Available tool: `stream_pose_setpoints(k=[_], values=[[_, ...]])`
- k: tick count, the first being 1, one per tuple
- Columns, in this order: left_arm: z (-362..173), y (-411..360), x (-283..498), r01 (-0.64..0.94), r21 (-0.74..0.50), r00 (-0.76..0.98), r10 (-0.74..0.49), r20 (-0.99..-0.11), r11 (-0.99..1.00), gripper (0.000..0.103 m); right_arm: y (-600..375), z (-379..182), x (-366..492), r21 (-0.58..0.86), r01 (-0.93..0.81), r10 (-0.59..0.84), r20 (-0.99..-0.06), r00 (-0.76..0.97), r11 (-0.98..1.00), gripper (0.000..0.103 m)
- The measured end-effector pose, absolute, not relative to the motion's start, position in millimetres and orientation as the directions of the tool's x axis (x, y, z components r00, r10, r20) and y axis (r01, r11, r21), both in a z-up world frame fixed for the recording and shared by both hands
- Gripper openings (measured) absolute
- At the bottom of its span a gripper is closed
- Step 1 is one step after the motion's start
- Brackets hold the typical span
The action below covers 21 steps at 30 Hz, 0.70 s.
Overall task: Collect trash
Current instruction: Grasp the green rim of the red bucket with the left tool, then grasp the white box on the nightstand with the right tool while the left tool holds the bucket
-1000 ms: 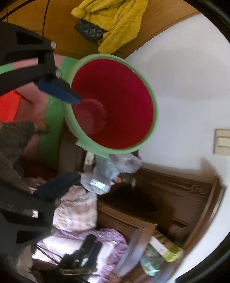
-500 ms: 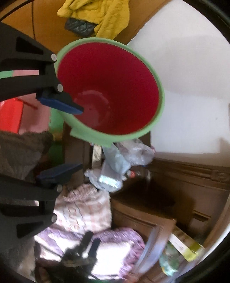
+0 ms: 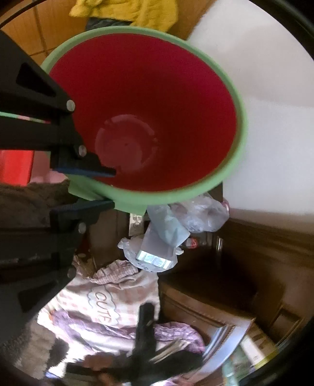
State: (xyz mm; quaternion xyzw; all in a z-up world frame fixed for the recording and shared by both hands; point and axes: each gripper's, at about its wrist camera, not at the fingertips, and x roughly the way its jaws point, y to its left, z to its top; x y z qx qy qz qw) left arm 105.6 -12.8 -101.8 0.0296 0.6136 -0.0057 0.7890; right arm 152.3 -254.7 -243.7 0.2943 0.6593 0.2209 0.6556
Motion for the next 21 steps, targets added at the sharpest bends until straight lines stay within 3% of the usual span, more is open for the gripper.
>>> stream_pose_setpoints(k=[3,9,13,18,19,21], values=[[-99,-17,103,0.081,0.067,0.28,0.042,-0.959,0.994,0.018,-241,-270,176,0.696,0.148,0.705,-0.709,-0.017,0.703,0.049],[-96,-23,106,0.096,0.067,0.303,0.035,-0.952,0.993,0.016,-204,-285,207,0.557,0.155,0.561,-0.827,0.023,0.816,0.052],[-95,-28,108,0.113,0.07,0.325,0.03,-0.945,0.991,0.015,-183,-291,208,0.496,0.152,0.501,-0.865,0.006,0.855,0.06],[-93,-30,110,0.13,0.058,0.356,0.008,-0.934,0.99,0.013,-169,-310,214,0.457,0.19,0.471,-0.882,-0.029,0.869,0.06],[-93,-31,109,0.126,0.062,0.366,0.011,-0.931,0.99,0.013,-167,-314,216,0.437,0.195,0.453,-0.89,-0.045,0.878,0.058],[-92,-35,106,0.134,0.082,0.384,0.024,-0.923,0.988,0.013,-164,-320,217,0.417,0.208,0.437,-0.897,-0.061,0.885,0.033]])
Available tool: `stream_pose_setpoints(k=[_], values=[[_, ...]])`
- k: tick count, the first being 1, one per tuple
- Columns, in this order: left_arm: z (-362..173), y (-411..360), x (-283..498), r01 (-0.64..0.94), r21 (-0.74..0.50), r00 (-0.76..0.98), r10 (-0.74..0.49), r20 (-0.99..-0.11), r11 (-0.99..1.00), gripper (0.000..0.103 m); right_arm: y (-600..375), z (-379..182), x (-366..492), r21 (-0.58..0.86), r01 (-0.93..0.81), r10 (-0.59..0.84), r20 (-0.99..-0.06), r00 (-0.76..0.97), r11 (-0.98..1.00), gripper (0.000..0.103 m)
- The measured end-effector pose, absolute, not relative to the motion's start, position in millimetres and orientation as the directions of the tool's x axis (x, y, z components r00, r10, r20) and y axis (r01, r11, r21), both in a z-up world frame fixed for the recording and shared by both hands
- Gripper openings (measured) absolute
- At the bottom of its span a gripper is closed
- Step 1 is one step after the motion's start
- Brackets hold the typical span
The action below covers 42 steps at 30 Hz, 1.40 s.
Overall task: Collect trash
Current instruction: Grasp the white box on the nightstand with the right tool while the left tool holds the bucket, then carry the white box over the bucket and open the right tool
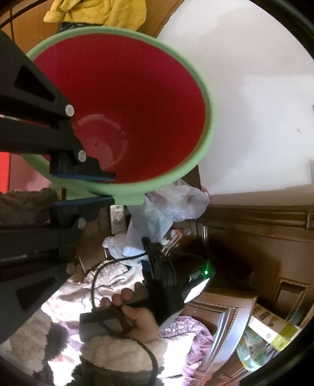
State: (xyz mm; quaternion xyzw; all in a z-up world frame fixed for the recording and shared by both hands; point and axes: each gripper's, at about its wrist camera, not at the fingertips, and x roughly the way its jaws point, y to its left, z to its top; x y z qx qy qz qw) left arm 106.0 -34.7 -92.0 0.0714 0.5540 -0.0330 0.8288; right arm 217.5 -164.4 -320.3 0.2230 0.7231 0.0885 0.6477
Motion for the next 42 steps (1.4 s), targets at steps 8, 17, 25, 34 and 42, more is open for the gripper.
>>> stream_pose_setpoints(k=[8,17,25,34,42], values=[[-85,-35,93,0.135,0.11,0.442,0.039,-0.896,0.985,0.012,-184,-278,205,0.427,0.134,0.426,-0.904,0.04,0.894,0.028],[-86,-49,85,0.226,0.089,0.478,-0.03,-0.878,0.97,0.012,-214,-176,185,0.451,0.098,0.421,-0.877,0.232,0.887,0.028],[-91,-56,80,0.259,0.068,0.472,-0.065,-0.879,0.964,0.012,-178,-64,189,0.524,-0.176,0.546,-0.733,0.406,0.833,0.029],[-88,-49,86,0.274,0.013,0.436,-0.112,-0.893,0.962,0.012,-102,-37,195,0.506,-0.401,0.623,-0.74,0.254,0.764,0.029],[-89,-49,85,0.267,-0.007,0.439,-0.128,-0.889,0.964,0.012,-55,-46,190,0.436,-0.602,0.605,-0.79,0.101,0.669,0.029]])
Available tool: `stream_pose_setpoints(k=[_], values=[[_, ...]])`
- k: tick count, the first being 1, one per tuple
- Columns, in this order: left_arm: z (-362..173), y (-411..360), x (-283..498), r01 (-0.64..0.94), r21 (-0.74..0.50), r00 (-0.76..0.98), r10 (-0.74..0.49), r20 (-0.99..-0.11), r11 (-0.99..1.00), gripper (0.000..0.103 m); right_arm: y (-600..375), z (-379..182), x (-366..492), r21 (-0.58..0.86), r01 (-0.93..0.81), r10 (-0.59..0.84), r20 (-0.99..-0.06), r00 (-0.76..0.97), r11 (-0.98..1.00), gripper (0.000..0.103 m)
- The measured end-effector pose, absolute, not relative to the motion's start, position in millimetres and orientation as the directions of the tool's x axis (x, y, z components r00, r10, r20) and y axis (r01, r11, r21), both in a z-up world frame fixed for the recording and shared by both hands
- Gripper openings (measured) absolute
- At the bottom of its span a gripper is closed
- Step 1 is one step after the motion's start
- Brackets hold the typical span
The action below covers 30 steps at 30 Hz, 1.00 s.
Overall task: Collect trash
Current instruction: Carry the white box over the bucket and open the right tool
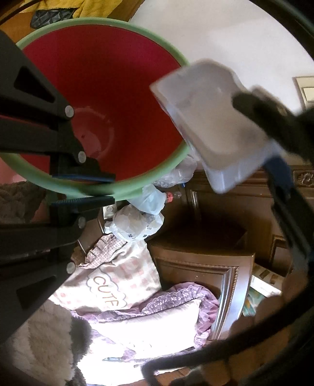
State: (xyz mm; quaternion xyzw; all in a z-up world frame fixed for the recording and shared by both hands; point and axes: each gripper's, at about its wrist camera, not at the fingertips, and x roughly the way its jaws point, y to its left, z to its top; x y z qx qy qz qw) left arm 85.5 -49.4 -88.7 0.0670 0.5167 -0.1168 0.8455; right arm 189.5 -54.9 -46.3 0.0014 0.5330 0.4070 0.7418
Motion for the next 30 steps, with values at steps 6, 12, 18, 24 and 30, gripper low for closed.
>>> stream_pose_setpoints(k=[6,12,18,24,30], values=[[-89,-53,82,0.251,0.015,0.455,-0.104,-0.884,0.968,0.012,-25,-59,191,0.356,-0.677,0.528,-0.848,0.057,0.644,0.029],[-86,-51,84,0.243,0.014,0.466,-0.104,-0.879,0.97,0.012,-5,-83,192,0.346,-0.712,0.473,-0.881,-0.022,0.611,0.029],[-88,-52,84,0.241,0.015,0.47,-0.104,-0.876,0.97,0.013,-4,-115,202,0.39,-0.653,0.439,-0.893,-0.098,0.649,0.03],[-88,-54,83,0.245,0.009,0.467,-0.11,-0.877,0.969,0.013,5,-126,204,0.362,-0.651,0.404,-0.91,-0.093,0.667,0.03],[-88,-53,83,0.243,0.005,0.466,-0.112,-0.878,0.97,0.013,7,-128,204,0.357,-0.647,0.398,-0.913,-0.088,0.674,0.031]])
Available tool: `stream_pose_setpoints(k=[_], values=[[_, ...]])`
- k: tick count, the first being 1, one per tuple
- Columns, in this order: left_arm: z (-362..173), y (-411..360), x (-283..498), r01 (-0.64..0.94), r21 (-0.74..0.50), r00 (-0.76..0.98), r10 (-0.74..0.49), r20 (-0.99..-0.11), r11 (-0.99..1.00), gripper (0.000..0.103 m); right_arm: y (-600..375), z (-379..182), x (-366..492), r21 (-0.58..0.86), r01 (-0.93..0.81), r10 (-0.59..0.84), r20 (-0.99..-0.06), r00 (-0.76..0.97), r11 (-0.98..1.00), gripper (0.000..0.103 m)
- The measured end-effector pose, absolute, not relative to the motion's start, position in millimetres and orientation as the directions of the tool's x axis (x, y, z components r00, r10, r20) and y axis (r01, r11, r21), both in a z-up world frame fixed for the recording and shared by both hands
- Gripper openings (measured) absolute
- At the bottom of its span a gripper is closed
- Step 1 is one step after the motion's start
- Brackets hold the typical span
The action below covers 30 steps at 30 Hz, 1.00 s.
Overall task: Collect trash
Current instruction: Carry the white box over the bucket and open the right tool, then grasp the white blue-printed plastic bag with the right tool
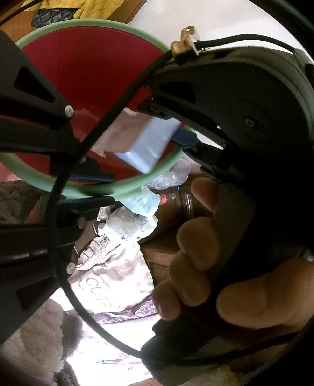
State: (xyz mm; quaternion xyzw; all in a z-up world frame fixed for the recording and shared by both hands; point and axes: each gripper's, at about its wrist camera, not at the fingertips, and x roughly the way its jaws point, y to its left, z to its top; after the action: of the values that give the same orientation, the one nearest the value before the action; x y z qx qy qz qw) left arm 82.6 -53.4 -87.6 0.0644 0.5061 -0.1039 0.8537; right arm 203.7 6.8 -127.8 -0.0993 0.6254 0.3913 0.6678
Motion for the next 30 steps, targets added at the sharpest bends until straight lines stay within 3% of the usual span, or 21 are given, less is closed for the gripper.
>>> stream_pose_setpoints(k=[4,8,11,21,30], values=[[-87,-52,83,0.236,-0.001,0.466,-0.114,-0.877,0.972,0.013,5,-124,205,0.382,-0.626,0.427,-0.9,-0.086,0.68,0.037],[-87,-52,83,0.24,0.004,0.469,-0.112,-0.876,0.971,0.013,6,-117,204,0.431,-0.62,0.489,-0.868,-0.086,0.656,0.064],[-86,-51,83,0.241,0.011,0.472,-0.107,-0.875,0.971,0.013,8,-109,202,0.397,-0.634,0.484,-0.874,-0.04,0.664,0.078],[-86,-55,84,0.243,0.049,0.472,-0.074,-0.878,0.969,0.013,-13,-91,206,0.402,-0.59,0.518,-0.855,0.033,0.7,0.078],[-87,-56,85,0.238,0.043,0.459,-0.073,-0.885,0.97,0.013,-80,-83,213,0.405,-0.431,0.503,-0.853,0.14,0.806,0.078]])
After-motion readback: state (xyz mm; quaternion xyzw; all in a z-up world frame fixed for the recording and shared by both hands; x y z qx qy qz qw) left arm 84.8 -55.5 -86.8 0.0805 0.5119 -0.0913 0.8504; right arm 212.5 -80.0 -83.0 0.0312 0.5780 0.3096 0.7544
